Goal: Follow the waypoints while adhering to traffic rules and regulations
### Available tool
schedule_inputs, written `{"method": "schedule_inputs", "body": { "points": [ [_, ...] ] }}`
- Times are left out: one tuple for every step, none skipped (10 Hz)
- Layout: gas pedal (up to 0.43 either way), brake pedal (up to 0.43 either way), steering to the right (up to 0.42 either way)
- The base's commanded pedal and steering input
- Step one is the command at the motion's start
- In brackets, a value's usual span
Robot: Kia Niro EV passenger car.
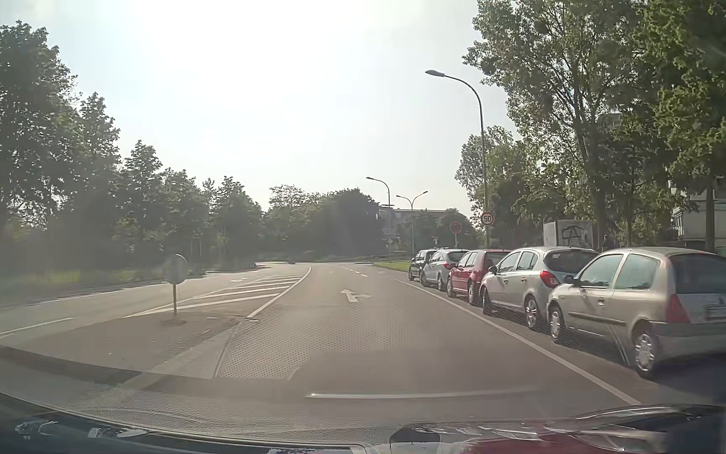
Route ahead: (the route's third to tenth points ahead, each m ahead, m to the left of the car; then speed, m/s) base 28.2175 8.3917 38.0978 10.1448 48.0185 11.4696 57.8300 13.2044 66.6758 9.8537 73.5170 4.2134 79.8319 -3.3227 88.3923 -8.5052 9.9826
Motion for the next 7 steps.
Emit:
{"method": "schedule_inputs", "body": {
  "points": [
    [0.028, 0.000, -0.014],
    [0.020, 0.000, -0.014],
    [0.020, 0.000, -0.014],
    [0.020, 0.000, -0.013],
    [0.008, 0.000, -0.011],
    [0.000, 0.000, -0.007],
    [0.000, 0.000, -0.005]
  ]
}}
